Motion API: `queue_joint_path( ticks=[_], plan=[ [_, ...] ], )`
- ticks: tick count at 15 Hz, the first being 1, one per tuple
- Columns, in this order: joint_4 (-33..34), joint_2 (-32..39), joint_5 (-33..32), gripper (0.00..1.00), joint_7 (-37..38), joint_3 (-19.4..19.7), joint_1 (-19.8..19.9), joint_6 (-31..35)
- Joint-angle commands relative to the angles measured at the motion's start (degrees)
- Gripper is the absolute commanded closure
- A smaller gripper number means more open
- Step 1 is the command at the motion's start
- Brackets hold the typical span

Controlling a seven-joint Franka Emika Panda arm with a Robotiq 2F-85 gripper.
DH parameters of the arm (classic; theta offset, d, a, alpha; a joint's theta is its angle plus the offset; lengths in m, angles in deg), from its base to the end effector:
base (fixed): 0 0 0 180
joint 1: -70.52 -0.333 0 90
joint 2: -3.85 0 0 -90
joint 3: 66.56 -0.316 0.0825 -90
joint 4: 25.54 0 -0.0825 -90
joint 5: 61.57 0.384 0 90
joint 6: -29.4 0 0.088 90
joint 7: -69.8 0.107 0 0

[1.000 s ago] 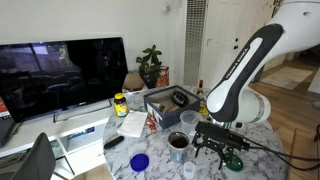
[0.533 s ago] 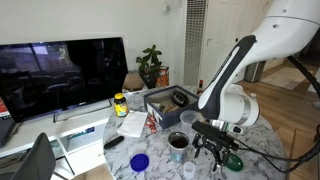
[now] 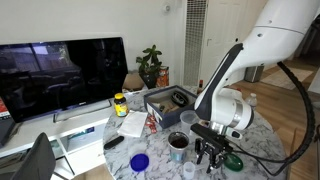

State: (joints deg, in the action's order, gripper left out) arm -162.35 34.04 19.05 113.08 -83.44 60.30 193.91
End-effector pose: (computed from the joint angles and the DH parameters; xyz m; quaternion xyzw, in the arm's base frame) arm 0.4066 0.1665 0.0905 -0.6393 0.7346 0.1693 0.1517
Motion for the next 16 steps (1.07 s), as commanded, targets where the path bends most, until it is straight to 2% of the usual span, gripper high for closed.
queue_joint_path(
  ticks=[1,3,4,5,7,8,9,10,13,14,16],
  plan=[
    [2.56,2.56,4.95,0.19,-4.10,-1.02,1.77,-1.58],
    [3.23,3.01,6.43,0.12,-5.36,-1.07,2.24,-2.84],
    [3.39,3.24,6.81,0.16,-5.71,-1.03,2.50,-3.71],
    [3.41,3.42,6.88,0.32,-5.80,-0.88,2.66,-4.55],
    [3.49,3.79,6.85,0.39,-5.61,-0.70,3.03,-5.96],
    [3.43,3.91,6.63,0.45,-5.40,-0.67,3.28,-6.89],
    [3.30,4.04,6.20,0.56,-4.93,-0.58,3.46,-7.70],
    [3.33,3.55,7.07,0.62,-4.79,2.72,0.39,-9.98],
    [3.22,3.53,6.92,0.87,-4.50,4.34,-0.06,-13.27],
    [3.14,3.51,6.84,0.93,-4.43,4.87,-0.23,-14.10],
    [3.11,3.45,6.80,0.95,-4.34,5.72,-0.51,-15.24]
  ],
)
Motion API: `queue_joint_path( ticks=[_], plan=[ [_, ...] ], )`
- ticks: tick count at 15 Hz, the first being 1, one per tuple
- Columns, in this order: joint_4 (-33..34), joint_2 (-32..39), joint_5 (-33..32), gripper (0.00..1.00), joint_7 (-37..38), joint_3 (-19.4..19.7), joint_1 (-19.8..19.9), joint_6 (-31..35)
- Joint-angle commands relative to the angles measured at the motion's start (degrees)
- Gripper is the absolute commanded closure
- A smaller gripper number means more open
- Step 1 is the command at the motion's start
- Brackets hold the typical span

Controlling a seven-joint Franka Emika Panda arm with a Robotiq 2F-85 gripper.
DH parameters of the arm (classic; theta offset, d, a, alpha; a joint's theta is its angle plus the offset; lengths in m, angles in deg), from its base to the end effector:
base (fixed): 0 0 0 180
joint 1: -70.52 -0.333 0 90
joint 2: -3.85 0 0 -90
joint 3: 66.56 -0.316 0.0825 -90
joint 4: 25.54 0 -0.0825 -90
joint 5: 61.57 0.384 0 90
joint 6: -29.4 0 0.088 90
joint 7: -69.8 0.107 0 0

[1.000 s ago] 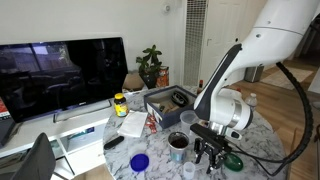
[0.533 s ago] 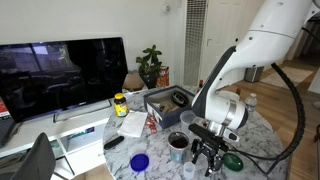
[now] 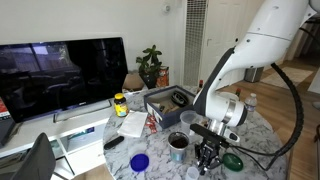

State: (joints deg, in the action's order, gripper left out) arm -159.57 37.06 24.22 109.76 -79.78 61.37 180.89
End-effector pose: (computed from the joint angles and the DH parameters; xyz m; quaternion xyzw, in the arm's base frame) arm 0.4127 0.1600 0.0679 -0.5917 0.7403 0.2622 0.1818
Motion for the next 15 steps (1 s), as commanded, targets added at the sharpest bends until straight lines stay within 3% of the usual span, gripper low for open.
queue_joint_path(
  ticks=[1,6,7,8,12,14,15],
  plan=[
    [0.31,0.44,1.56,0.90,-0.98,2.43,-1.73,-2.65],
    [0.09,-0.11,1.36,0.89,-0.98,3.29,-2.44,-3.13],
    [-0.02,-0.30,0.98,0.79,-0.49,3.45,-2.77,-2.68],
    [-0.06,-0.41,0.62,0.59,-0.14,3.55,-2.94,-2.71],
    [0.73,-0.22,0.35,0.30,0.20,3.79,-3.08,-3.81],
    [1.33,0.04,-0.25,0.20,0.63,4.01,-3.00,-4.65],
    [1.50,0.06,-0.42,0.27,0.73,4.16,-2.85,-5.28]
  ],
)
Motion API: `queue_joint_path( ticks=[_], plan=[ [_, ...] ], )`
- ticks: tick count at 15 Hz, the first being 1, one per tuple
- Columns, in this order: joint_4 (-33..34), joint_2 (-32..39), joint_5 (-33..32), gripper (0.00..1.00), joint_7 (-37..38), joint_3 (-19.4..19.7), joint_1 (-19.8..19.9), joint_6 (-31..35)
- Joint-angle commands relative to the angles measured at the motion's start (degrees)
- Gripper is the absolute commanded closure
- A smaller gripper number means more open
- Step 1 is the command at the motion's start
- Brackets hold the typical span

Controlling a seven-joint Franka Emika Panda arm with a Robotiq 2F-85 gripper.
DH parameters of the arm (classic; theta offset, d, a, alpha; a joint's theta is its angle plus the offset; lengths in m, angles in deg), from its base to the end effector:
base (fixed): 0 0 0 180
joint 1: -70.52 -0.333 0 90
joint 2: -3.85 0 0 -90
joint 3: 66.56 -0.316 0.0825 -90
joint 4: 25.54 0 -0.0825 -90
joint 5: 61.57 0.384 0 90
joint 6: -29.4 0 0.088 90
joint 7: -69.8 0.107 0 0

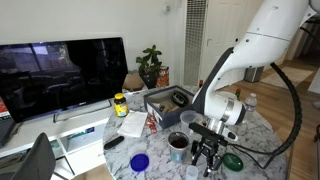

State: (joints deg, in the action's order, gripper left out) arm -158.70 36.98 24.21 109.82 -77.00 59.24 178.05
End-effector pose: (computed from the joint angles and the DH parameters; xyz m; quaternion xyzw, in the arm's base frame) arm 0.4193 0.1603 0.0689 -0.5920 0.7352 0.2712 0.1883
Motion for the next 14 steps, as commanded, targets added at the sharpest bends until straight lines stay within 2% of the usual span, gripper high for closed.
queue_joint_path(
  ticks=[1,2,4,8,10,11,12,14],
  plan=[
    [0.76,0.11,-0.52,0.34,0.65,1.55,-0.56,-3.20],
    [0.83,0.12,-1.23,0.46,1.39,1.84,-0.66,-3.70],
    [0.93,0.29,-2.73,0.59,2.33,2.46,-0.61,-5.67],
    [1.14,1.08,-6.27,0.92,4.70,3.62,-0.73,-9.87],
    [1.26,1.30,-7.44,0.98,5.71,4.03,-0.79,-10.94],
    [1.26,1.41,-7.92,0.96,6.18,4.21,-0.86,-11.19],
    [1.24,1.47,-8.46,1.00,6.75,4.38,-0.96,-11.21],
    [1.31,1.50,-8.89,0.97,7.27,4.48,-1.04,-11.06]
  ],
)
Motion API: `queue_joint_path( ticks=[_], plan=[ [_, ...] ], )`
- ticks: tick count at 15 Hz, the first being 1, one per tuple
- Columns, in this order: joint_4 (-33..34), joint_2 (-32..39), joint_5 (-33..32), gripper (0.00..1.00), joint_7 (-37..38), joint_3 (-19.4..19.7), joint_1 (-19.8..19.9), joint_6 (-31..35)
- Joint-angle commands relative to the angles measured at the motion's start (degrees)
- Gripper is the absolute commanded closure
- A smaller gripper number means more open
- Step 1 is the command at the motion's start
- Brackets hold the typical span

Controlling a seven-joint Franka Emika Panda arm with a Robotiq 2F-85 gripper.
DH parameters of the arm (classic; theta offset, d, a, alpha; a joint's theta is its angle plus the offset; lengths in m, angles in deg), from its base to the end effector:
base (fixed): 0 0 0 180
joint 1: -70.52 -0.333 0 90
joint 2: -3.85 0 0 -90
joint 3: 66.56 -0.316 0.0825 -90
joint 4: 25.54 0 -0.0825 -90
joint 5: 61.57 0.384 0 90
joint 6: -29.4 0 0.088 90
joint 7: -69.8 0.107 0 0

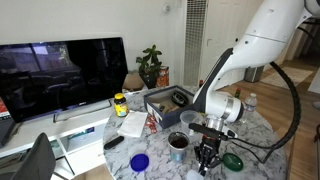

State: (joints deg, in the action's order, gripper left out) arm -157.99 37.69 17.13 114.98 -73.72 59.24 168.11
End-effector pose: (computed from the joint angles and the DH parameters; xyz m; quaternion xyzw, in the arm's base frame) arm 0.4216 0.1550 0.0639 -0.5847 0.7176 0.3387 0.1686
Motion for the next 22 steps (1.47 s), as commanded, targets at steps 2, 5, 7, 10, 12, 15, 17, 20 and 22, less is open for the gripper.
queue_joint_path(
  ticks=[2,5,7,10,12,15,17,20,22],
  plan=[
    [0.54,0.35,-2.27,0.98,2.68,1.19,-1.29,-0.93],
    [-0.86,-2.35,-3.33,0.98,2.64,0.96,-1.78,-0.52],
    [-3.13,-5.91,-6.17,0.98,3.25,1.03,-2.57,-0.68],
    [-6.53,-11.01,-11.36,0.98,5.15,1.06,-3.65,-1.04],
    [-8.69,-14.68,-14.82,0.98,6.82,0.90,-4.30,-0.58],
    [-11.70,-20.98,-19.40,0.98,8.40,0.32,-5.09,1.62],
    [-11.74,-23.45,-23.53,0.98,9.77,-0.10,-5.81,4.27],
    [-9.28,-24.19,-31.18,0.98,13.05,-0.79,-6.15,7.71],
    [-6.96,-23.55,-37.46,0.98,15.61,-0.98,-6.30,9.78]
  ],
)
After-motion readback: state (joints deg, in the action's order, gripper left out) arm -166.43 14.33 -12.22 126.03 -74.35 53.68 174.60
